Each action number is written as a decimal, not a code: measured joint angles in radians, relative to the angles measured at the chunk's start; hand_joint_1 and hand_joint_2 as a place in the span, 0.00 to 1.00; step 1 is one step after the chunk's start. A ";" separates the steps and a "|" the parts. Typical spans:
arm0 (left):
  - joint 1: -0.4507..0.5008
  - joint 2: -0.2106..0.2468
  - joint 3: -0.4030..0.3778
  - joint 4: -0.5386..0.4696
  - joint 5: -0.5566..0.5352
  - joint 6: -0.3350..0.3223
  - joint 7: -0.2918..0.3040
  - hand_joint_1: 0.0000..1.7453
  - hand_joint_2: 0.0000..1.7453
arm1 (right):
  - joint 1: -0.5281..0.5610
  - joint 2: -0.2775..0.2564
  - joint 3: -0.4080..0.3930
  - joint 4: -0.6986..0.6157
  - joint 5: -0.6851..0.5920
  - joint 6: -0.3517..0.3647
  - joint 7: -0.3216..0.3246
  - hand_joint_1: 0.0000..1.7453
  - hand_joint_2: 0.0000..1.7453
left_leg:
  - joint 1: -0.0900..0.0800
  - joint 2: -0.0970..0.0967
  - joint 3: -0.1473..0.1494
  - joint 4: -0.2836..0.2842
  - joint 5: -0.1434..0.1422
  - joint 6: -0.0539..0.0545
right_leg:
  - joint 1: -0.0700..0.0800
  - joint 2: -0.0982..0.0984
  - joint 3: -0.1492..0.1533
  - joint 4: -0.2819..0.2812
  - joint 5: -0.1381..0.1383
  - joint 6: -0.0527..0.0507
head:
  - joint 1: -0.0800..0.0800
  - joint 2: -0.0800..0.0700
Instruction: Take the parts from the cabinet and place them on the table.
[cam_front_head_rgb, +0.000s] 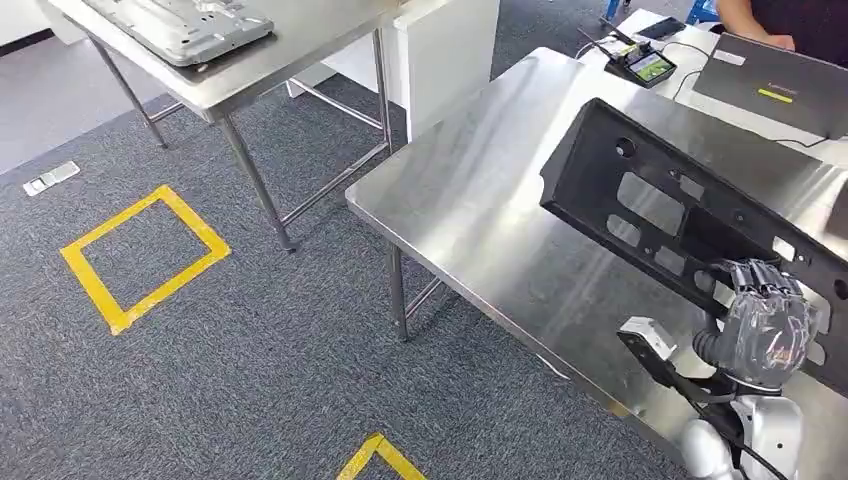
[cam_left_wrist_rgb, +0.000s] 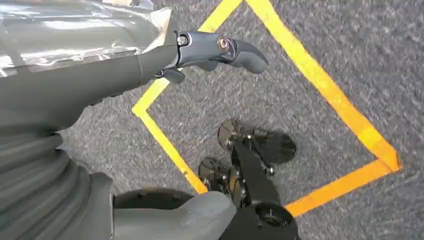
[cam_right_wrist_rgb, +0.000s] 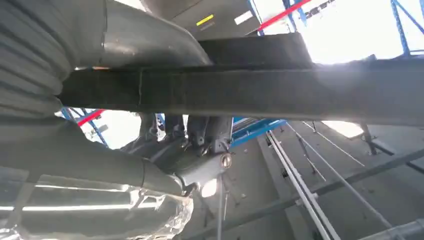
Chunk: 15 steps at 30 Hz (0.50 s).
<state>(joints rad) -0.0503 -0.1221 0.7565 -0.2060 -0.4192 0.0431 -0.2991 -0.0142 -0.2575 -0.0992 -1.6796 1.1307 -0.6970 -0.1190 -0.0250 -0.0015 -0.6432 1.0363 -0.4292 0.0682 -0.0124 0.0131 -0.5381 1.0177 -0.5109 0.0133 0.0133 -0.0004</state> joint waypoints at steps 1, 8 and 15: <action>-0.001 0.000 0.000 0.000 0.000 0.000 -0.001 0.00 1.00 | 0.001 0.000 0.000 0.000 0.000 0.000 0.000 1.00 1.00 | 0.001 -0.001 0.012 -0.019 0.007 0.006 | 0.003 -0.001 0.004 -0.005 -0.001 0.004 | -0.001 0.000; 0.000 -0.003 0.000 0.000 -0.004 -0.002 -0.003 0.00 1.00 | 0.017 -0.001 -0.002 0.003 0.003 0.000 0.004 1.00 1.00 | 0.012 -0.003 0.048 -0.048 0.003 0.009 | -0.016 -0.008 -0.160 0.267 -0.079 0.027 | 0.003 0.000; 0.000 0.001 0.000 0.000 -0.012 -0.004 -0.004 0.00 1.00 | 0.033 0.006 -0.003 -0.003 0.016 0.000 0.013 1.00 1.00 | 0.019 -0.007 0.043 0.001 -0.038 -0.034 | -0.026 -0.008 -0.054 0.034 0.022 0.036 | 0.003 0.000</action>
<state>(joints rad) -0.0507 -0.1209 0.7561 -0.2060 -0.4314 0.0393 -0.3033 0.0186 -0.2510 -0.1026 -1.6827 1.1463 -0.6973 -0.1060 -0.0061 -0.0084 -0.6007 1.0368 -0.4674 0.0341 -0.0380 0.0049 -0.5925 1.0518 -0.4885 0.0498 0.0164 -0.0004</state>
